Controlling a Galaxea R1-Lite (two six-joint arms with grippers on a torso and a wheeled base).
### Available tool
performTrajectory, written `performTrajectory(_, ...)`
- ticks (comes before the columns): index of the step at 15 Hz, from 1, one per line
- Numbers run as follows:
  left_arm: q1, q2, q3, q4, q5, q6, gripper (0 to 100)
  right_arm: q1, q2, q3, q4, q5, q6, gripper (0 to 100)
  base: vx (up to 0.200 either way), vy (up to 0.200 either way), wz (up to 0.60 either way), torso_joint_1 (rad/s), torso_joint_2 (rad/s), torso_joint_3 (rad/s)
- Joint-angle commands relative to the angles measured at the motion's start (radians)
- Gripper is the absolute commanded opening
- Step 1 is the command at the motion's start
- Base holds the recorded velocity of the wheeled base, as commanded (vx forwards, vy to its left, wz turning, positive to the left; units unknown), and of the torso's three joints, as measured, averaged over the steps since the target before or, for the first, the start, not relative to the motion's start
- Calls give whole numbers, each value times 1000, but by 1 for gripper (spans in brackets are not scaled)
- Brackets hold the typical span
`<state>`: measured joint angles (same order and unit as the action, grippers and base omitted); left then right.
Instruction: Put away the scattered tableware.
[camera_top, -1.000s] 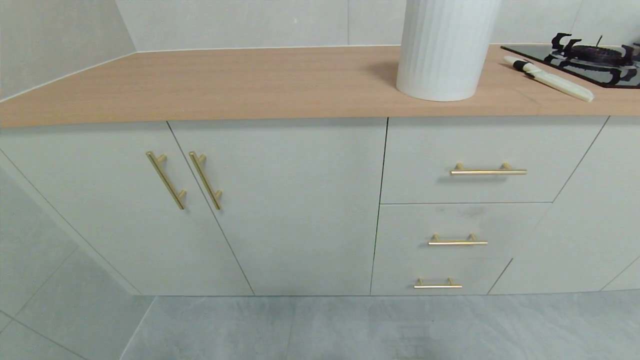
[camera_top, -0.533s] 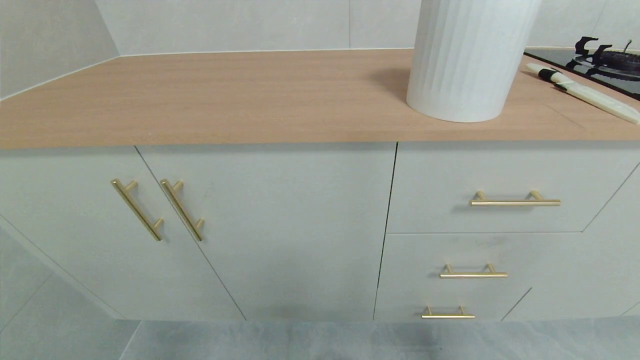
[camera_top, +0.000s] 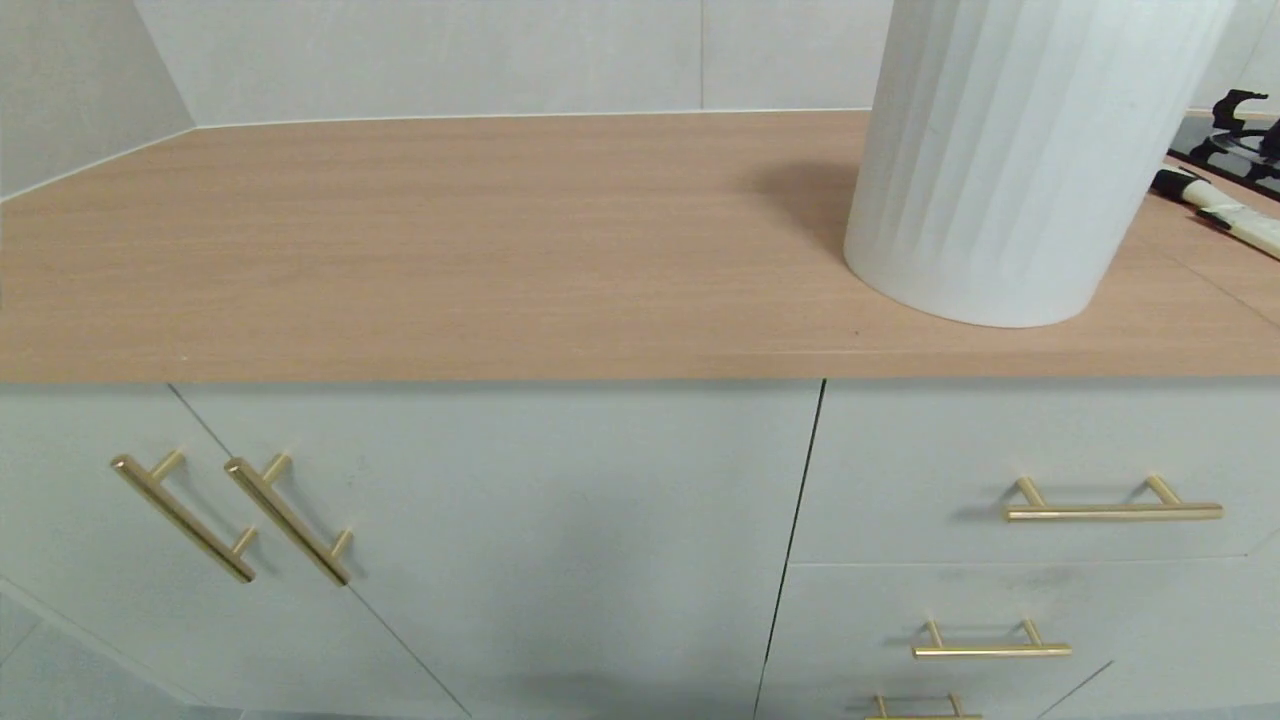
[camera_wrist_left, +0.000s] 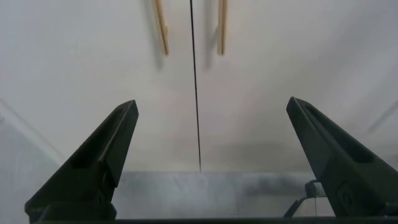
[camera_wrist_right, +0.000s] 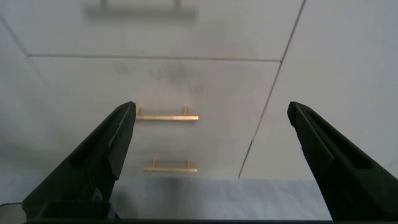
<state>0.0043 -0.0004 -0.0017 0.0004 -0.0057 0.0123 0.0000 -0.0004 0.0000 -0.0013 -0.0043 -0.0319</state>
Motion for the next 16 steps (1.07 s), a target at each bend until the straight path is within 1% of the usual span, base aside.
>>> performTrajectory(1, 0, 0, 0, 0, 0, 0, 100, 0, 2, 0, 0, 0, 0, 100, 0, 0, 0, 0, 0, 0)
performTrajectory(8, 0, 0, 0, 0, 0, 1, 100, 0, 2, 0, 0, 0, 0, 100, 0, 0, 0, 0, 0, 0)
performTrajectory(16, 0, 0, 0, 0, 0, 3, 100, 0, 2, 0, 0, 0, -2, 100, 0, -200, 0, 2, 2, 4)
